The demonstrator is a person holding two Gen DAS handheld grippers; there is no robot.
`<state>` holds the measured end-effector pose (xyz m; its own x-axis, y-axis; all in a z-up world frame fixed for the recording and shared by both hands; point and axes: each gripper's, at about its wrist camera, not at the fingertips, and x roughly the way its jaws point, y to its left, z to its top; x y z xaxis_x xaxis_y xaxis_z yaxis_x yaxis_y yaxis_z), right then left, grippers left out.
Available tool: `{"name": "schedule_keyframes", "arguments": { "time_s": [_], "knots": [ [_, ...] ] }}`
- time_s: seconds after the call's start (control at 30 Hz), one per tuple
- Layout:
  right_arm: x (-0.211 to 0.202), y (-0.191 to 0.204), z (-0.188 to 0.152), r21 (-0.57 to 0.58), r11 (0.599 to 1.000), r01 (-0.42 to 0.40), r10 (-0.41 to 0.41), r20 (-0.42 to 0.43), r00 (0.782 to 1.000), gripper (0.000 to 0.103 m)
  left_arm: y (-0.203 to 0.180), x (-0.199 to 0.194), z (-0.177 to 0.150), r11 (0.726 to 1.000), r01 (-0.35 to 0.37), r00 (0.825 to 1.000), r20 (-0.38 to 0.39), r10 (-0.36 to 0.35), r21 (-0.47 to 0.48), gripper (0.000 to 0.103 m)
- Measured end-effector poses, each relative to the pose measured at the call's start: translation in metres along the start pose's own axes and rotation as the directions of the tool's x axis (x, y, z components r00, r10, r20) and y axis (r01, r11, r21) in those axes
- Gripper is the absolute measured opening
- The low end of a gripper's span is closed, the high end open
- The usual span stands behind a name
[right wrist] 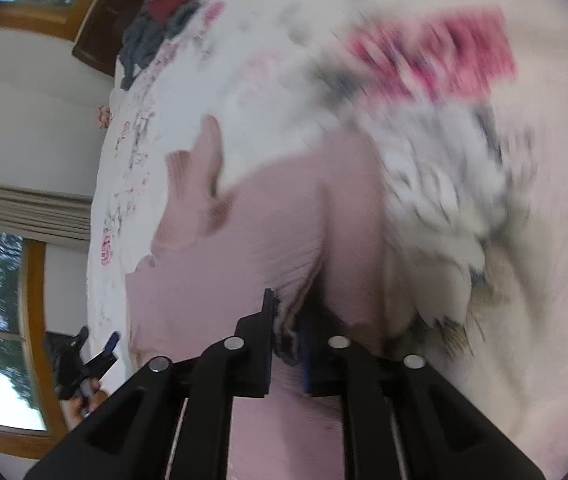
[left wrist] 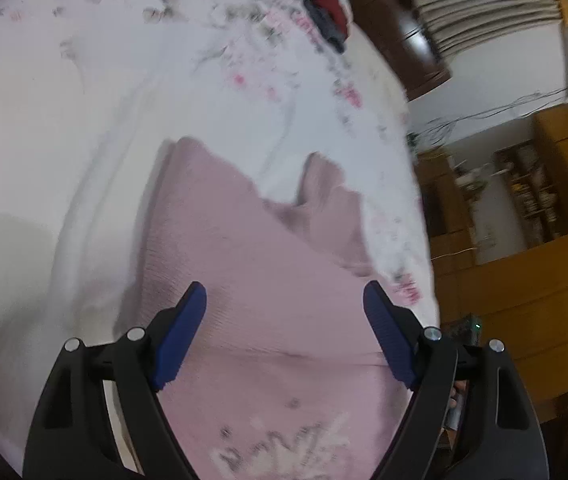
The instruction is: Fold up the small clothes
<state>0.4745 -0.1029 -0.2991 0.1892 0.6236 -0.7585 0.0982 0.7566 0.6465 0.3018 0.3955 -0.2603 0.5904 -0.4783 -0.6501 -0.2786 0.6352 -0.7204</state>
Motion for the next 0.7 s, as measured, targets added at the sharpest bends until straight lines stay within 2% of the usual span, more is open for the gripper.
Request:
{"name": "schedule_keyframes", "arguments": {
  "time_s": [0.07,0.17,0.23,0.27,0.33,0.4,0.43,0.5,0.57,0.6,0.63,0.7],
  "knots": [
    [0.001,-0.015,0.001,0.053,0.996,-0.071,0.071,0.004,0.998,0.026,0.006,0.010,0.003,1.000,-0.015,1.000,-0.022,0.015,-0.019,0.079],
    [0.000,-0.026,0.010,0.117,0.980,-0.161,0.157,0.041,0.987,0.033,0.012,0.018,0.009,0.999,-0.023,0.999,-0.033,0.022,-0.042,0.079],
    [0.003,-0.024,0.017,0.131,0.975,-0.179,0.175,0.040,0.984,0.032,0.010,0.017,0.016,0.999,0.001,1.000,-0.015,-0.002,-0.047,0.079],
    [0.002,-0.018,0.020,0.101,0.980,-0.172,0.168,0.048,0.985,0.020,0.008,0.016,0.019,0.999,0.016,1.000,-0.003,-0.016,-0.045,0.079],
    [-0.007,0.000,0.020,0.007,0.990,-0.138,0.137,0.091,0.986,0.007,0.006,0.018,0.024,0.999,0.013,1.000,0.003,-0.013,-0.040,0.080],
    [-0.012,0.009,0.016,-0.046,0.994,-0.097,0.102,0.126,0.987,0.007,0.010,0.030,0.028,0.998,-0.051,0.998,-0.031,0.050,-0.038,0.080],
    [-0.007,0.009,0.013,-0.059,0.997,-0.043,0.050,0.124,0.991,0.007,0.016,0.038,0.029,0.995,-0.086,0.995,-0.057,0.083,-0.048,0.080],
    [0.005,0.003,0.008,-0.088,0.993,0.080,-0.070,0.110,0.991,0.007,0.021,0.044,0.029,0.994,-0.092,0.993,-0.076,0.088,-0.058,0.079],
    [0.003,0.002,0.003,-0.109,0.989,0.102,-0.090,0.118,0.989,0.008,0.016,0.039,0.031,0.994,-0.095,0.992,-0.084,0.090,-0.054,0.079],
    [-0.005,0.003,0.001,-0.100,0.991,0.092,-0.078,0.136,0.988,0.012,0.011,0.033,0.032,0.996,-0.065,0.995,-0.078,0.061,-0.054,0.079],
    [-0.017,0.007,-0.001,-0.096,0.992,0.078,-0.061,0.165,0.984,0.013,0.004,0.023,0.031,0.999,-0.005,0.998,-0.066,0.003,-0.041,0.079],
    [-0.040,0.017,-0.012,-0.132,0.991,0.036,-0.007,0.217,0.976,0.013,-0.008,0.009,0.025,0.998,0.070,0.996,-0.055,-0.070,-0.003,0.081]
  ]
}}
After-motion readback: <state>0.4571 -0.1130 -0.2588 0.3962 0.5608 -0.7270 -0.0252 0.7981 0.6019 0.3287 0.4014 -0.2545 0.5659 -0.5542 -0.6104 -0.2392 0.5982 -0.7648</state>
